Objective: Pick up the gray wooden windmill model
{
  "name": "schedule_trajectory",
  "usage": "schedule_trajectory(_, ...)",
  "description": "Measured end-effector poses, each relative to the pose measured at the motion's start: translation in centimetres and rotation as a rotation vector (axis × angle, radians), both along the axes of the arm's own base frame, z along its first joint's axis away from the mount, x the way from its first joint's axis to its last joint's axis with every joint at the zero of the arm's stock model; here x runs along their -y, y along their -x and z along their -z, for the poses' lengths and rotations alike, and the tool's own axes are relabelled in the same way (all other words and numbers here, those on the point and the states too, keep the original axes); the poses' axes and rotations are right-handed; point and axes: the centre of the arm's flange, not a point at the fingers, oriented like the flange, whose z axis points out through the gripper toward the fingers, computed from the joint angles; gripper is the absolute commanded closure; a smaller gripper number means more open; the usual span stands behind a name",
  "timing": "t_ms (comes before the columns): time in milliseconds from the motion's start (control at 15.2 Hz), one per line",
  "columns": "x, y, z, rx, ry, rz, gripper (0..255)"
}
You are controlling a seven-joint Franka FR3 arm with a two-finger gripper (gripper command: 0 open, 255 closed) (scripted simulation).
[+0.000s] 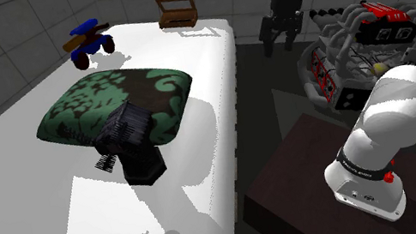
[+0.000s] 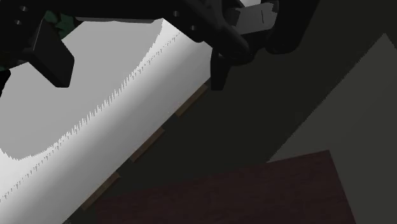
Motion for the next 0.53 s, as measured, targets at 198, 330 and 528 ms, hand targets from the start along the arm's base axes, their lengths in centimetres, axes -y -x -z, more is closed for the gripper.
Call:
schedule_trajectory(198, -1.0, -1.0, 0.1, 0.017, 0.001, -0.025, 0)
schedule_trajectory(330, -2.8, -2.4, 0.7, 0.041, 0.002, -0.060, 0)
schedule_trajectory(528, -5.6, -4.4, 1.1, 0.083, 0.005, -0.119, 0)
